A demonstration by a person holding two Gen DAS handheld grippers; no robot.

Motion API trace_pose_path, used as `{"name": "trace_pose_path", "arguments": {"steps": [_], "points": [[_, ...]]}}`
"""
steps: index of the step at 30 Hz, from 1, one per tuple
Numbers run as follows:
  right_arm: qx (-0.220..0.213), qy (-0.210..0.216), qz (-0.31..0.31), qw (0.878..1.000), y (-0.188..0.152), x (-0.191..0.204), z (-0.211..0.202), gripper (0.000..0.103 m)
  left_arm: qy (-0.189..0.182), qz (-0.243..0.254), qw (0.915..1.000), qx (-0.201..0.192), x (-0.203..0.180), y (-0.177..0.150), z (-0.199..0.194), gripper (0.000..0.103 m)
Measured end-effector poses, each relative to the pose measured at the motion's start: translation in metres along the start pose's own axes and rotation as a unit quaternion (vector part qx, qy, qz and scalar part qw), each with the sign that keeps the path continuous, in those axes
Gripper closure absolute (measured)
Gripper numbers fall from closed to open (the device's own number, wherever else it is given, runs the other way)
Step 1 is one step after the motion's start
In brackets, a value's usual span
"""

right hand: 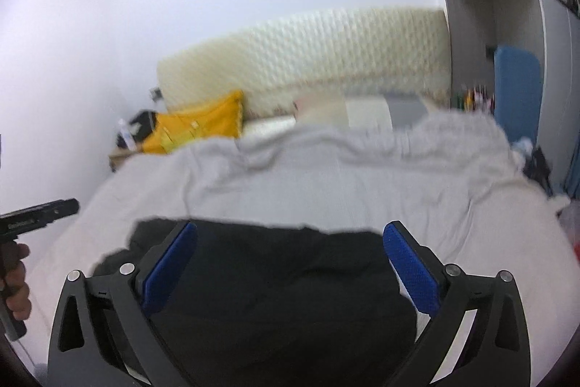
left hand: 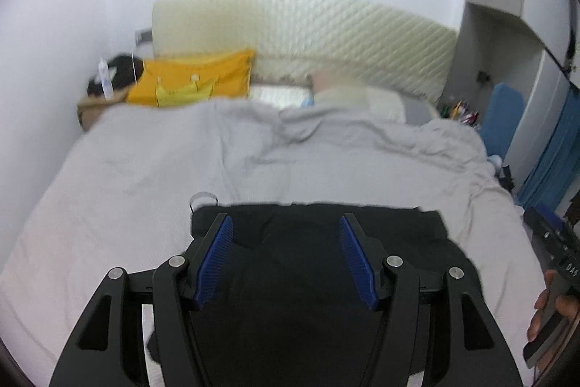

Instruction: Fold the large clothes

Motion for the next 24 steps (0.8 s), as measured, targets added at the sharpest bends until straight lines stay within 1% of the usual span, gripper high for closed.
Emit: {"name": "trace_pose_path", "arguments": {"steps": [4, 7, 10, 12, 14, 17, 21, 23, 24], "points": [[-0.047, -0.003, -0.015, 0.999, 0.041, 0.016, -0.063, 0.0, -0.02, 0.019, 0.999, -0.036, -0.021, 0.013, -0.07, 0.041], [-0.077, -0.005, -0.03, 0.997, 0.063, 0.03, -0.109, 0.0, -0.034, 0.031, 0.9974, -0.056, -0.038, 0.015, -0.118, 0.041], [-0.102, -0.006, -0.037, 0.994, 0.077, 0.041, -0.151, 0.0, -0.05, 0.033, 0.9963, -0.062, -0.047, 0.011, -0.154, 0.041], [-0.12, -0.007, -0.041, 0.992, 0.082, 0.048, -0.175, 0.0, -0.087, 0.031, 0.9942, -0.055, -0.055, 0.004, -0.177, 0.041], [-0.132, -0.008, -0.048, 0.99, 0.082, 0.055, -0.194, 0.0, -0.105, 0.025, 0.9929, -0.051, -0.057, -0.002, -0.197, 0.041], [-0.14, -0.004, -0.052, 0.989, 0.077, 0.064, -0.216, 0.0, -0.113, 0.021, 0.9915, -0.061, -0.055, -0.01, -0.221, 0.041], [-0.156, -0.006, -0.058, 0.986, 0.066, 0.074, -0.241, 0.0, -0.118, 0.021, 0.9892, -0.085, -0.049, -0.027, -0.252, 0.04], [-0.158, 0.0, -0.066, 0.985, 0.059, 0.08, -0.252, 0.0, -0.114, 0.023, 0.9881, -0.1, -0.044, -0.037, -0.267, 0.04], [-0.167, 0.005, -0.063, 0.984, 0.055, 0.083, -0.26, 0.0, -0.111, 0.028, 0.9876, -0.107, -0.043, -0.041, -0.271, 0.038]]}}
Point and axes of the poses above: each gripper's, at about its wrist camera, not at the fingertips, and z roughly the way its jaws point, x to its left, y to its top, the point moved 7 cm from there along z, roughly the way its jaws point, and after that the axes turned 11 degrees about -z, right-handed, at the moved point
